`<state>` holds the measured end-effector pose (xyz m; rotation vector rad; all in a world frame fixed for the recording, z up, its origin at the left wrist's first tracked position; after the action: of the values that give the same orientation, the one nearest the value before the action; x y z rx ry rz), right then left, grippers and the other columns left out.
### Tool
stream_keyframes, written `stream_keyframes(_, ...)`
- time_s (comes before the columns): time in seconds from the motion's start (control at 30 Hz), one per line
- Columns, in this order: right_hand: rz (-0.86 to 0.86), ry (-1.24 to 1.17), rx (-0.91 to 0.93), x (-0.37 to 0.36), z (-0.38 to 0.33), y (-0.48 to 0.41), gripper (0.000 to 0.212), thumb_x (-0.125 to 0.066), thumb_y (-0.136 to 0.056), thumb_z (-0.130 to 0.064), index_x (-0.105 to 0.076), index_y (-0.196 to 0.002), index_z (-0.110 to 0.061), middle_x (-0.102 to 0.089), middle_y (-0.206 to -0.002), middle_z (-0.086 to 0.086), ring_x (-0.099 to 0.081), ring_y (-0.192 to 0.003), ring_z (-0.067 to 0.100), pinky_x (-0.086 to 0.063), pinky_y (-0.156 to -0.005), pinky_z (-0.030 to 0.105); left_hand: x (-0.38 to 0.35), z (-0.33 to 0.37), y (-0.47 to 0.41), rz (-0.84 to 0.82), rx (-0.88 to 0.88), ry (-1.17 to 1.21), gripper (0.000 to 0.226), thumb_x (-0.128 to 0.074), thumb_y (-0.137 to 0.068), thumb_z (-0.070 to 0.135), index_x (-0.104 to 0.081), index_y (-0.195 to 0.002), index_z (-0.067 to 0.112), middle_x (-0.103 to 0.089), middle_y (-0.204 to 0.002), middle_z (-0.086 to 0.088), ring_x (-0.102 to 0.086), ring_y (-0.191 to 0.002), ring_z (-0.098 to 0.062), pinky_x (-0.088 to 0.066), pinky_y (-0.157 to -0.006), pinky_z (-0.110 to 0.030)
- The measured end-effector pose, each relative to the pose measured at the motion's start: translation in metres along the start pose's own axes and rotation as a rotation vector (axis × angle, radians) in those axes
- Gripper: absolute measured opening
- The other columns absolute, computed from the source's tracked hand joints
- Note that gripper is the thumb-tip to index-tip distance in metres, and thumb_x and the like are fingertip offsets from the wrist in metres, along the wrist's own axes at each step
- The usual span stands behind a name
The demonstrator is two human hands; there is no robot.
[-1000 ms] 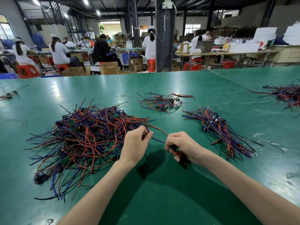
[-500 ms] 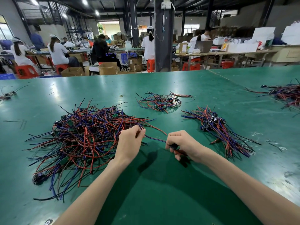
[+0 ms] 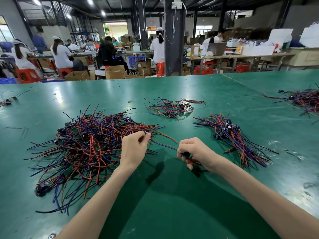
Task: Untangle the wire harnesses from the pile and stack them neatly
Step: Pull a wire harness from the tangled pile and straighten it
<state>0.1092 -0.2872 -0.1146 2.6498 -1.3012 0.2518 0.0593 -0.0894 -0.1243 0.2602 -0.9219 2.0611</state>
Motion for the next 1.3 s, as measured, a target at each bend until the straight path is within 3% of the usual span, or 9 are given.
stream_keyframes(0.1, -0.003, 0.008, -0.006, 0.001, 0.001, 0.0, 0.032, -0.05, -0.081, -0.001, -0.059, -0.051, -0.01, -0.051, -0.052, 0.009, -0.037, -0.035, 0.018, -0.036, -0.034, 0.02, 0.003, 0.005, 0.001, 0.069, -0.153, -0.128, 0.036, -0.06, -0.093, 0.019, -0.052, -0.06, 0.007, -0.045, -0.047, 0.007, -0.038, -0.044, -0.012, -0.033, -0.051, -0.03)
stream_keyframes(0.27, 0.034, -0.001, 0.003, 0.006, -0.001, 0.001, 0.03, -0.048, -0.081, 0.001, -0.058, -0.054, -0.006, -0.048, -0.047, 0.006, -0.036, -0.038, 0.019, -0.036, -0.034, 0.02, 0.005, 0.006, -0.005, 0.088, 0.313, 0.413, 0.022, -0.072, -0.084, 0.02, -0.07, -0.064, 0.011, -0.063, -0.057, -0.003, -0.057, -0.051, -0.016, -0.054, -0.065, -0.034)
stream_keyframes(0.4, 0.039, -0.009, 0.014, 0.005, -0.001, -0.001, 0.036, -0.048, -0.081, 0.001, -0.058, -0.049, -0.011, -0.049, -0.061, 0.017, -0.037, -0.054, 0.027, -0.037, -0.034, 0.021, 0.003, 0.007, -0.005, 0.106, 0.441, 0.642, 0.021, -0.068, -0.086, 0.016, -0.072, -0.067, 0.01, -0.065, -0.06, -0.001, -0.054, -0.05, -0.01, -0.051, -0.054, -0.023)
stream_keyframes(0.47, 0.039, -0.014, 0.018, 0.006, 0.0, -0.002, 0.039, -0.048, -0.081, 0.001, -0.058, -0.046, -0.014, -0.05, -0.067, 0.02, -0.037, -0.061, 0.031, -0.037, -0.034, 0.022, 0.003, 0.006, -0.004, 0.112, 0.368, 0.529, 0.023, -0.067, -0.087, 0.017, -0.071, -0.066, 0.01, -0.064, -0.058, 0.0, -0.055, -0.05, -0.012, -0.052, -0.056, -0.026)
stream_keyframes(0.6, 0.022, -0.001, 0.009, 0.004, 0.001, -0.002, 0.025, -0.054, -0.071, -0.012, -0.058, -0.046, -0.015, -0.052, -0.067, 0.019, -0.038, -0.061, 0.032, -0.037, -0.034, 0.022, 0.005, 0.007, 0.002, 0.169, -0.197, -0.124, 0.016, -0.067, -0.087, 0.014, -0.073, -0.077, 0.004, -0.066, -0.066, -0.002, -0.057, -0.06, -0.018, -0.049, -0.063, -0.031)
stream_keyframes(0.67, 0.018, 0.013, 0.0, 0.003, 0.001, -0.002, 0.02, -0.054, -0.067, -0.015, -0.059, -0.048, -0.013, -0.052, -0.062, 0.016, -0.039, -0.054, 0.028, -0.037, -0.034, 0.022, 0.005, 0.008, 0.003, 0.182, -0.261, -0.172, 0.013, -0.068, -0.086, 0.012, -0.074, -0.08, 0.002, -0.068, -0.072, -0.005, -0.059, -0.065, -0.021, -0.05, -0.066, -0.032)
stream_keyframes(0.9, 0.049, 0.006, 0.003, 0.007, 0.001, -0.001, 0.022, -0.054, -0.072, -0.009, -0.059, -0.051, -0.009, -0.048, -0.046, 0.005, -0.037, -0.041, 0.022, -0.036, -0.034, 0.021, 0.007, 0.014, 0.0, 0.148, 0.282, 0.363, 0.022, -0.071, -0.084, 0.026, -0.07, -0.063, 0.018, -0.065, -0.057, -0.002, -0.055, -0.051, -0.014, -0.055, -0.066, -0.041)
stream_keyframes(1.0, 0.043, 0.021, 0.004, 0.007, 0.005, -0.003, 0.033, -0.051, -0.079, -0.002, -0.06, -0.049, -0.011, -0.049, -0.052, 0.011, -0.038, -0.042, 0.023, -0.037, -0.034, 0.022, 0.005, 0.016, 0.002, 0.147, 0.324, 0.412, 0.023, -0.072, -0.082, 0.027, -0.069, -0.062, 0.018, -0.062, -0.053, 0.002, -0.052, -0.051, -0.011, -0.051, -0.06, -0.035)
stream_keyframes(1.3, 0.012, 0.013, 0.014, 0.004, 0.004, -0.004, 0.016, -0.053, -0.062, -0.018, -0.06, -0.048, -0.013, -0.049, -0.046, 0.005, -0.038, -0.037, 0.021, -0.037, -0.035, 0.021, 0.003, 0.012, 0.0, 0.178, 0.368, 0.49, 0.025, -0.076, -0.079, 0.03, -0.068, -0.063, 0.013, -0.059, -0.051, 0.006, -0.05, -0.049, -0.009, -0.047, -0.053, -0.023)
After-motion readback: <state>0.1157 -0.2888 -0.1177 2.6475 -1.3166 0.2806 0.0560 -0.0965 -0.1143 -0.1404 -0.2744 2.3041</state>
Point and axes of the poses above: each hand's wrist, its own y-axis away from the middle knuckle, its own x-axis out of the back of the hand, z = x × y, the point moved 1 cm from there along -y, towards the middle knuckle
